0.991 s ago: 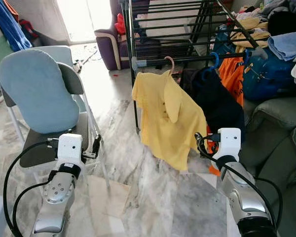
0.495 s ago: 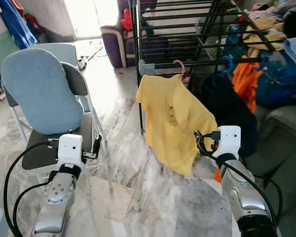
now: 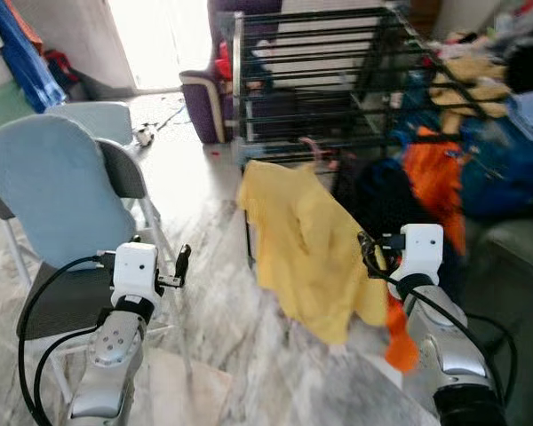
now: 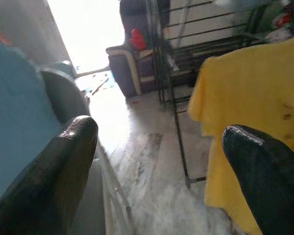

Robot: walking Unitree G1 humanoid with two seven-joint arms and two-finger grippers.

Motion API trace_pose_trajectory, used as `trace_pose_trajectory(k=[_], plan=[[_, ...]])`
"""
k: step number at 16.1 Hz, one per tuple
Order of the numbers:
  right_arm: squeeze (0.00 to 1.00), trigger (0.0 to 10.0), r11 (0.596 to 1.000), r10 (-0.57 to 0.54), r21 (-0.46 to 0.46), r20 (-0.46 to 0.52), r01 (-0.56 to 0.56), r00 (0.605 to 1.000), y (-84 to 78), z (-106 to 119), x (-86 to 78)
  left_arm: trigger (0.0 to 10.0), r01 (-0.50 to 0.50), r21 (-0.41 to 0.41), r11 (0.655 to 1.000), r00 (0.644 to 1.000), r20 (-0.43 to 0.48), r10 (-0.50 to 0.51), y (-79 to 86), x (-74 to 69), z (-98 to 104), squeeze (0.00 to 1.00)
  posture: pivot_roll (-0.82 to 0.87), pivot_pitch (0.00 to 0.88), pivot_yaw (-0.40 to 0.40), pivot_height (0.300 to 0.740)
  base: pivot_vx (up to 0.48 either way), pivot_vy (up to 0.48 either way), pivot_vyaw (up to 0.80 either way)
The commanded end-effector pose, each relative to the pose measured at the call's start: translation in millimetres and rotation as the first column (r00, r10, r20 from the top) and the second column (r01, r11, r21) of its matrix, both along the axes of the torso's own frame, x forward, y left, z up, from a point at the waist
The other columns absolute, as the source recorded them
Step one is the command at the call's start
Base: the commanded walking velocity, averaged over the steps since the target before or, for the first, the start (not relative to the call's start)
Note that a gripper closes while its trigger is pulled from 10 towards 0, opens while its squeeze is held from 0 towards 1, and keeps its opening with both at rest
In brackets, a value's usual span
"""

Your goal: Hang hanger

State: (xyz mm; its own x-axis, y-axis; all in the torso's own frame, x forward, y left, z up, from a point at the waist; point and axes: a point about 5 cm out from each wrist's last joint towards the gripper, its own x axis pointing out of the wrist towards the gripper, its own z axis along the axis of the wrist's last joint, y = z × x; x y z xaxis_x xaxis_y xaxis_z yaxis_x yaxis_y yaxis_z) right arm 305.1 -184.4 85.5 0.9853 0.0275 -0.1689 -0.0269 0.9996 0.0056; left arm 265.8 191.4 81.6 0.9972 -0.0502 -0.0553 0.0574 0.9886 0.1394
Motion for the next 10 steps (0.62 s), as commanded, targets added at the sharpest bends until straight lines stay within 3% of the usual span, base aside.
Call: trace_pose_trajectory(k=[1,7,10], plan=[[0.00,10.0,1.000,0.023,0.007,0.013,-0.023,1.000,7.7,4.3,2.2,10.0,-0.024,0.001,1.000,1.000,0.008,0.024,6.6,1.4,3.1,0.00,-0.09,0.000,0.056,0.740,0.311,0.364,0.00],[0.00,10.0,1.000,0.022,0.004,0.015,-0.022,1.000,6.8,5.9,3.6,10.0,-0.015,0.003,1.000,1.000,0.006,0.015,5.2,3.3,3.0,0.00,-0.09,0.000,0.055,0.740,0.260,0.403,0.00],[0.00,10.0,1.000,0.018,0.001,0.015,-0.018,1.000,5.4,6.2,3.9,10.0,0.000,0.017,1.000,1.000,0.001,0.000,1.7,5.1,2.6,0.00,-0.10,0.000,0.056,0.740,0.000,0.097,0.00]])
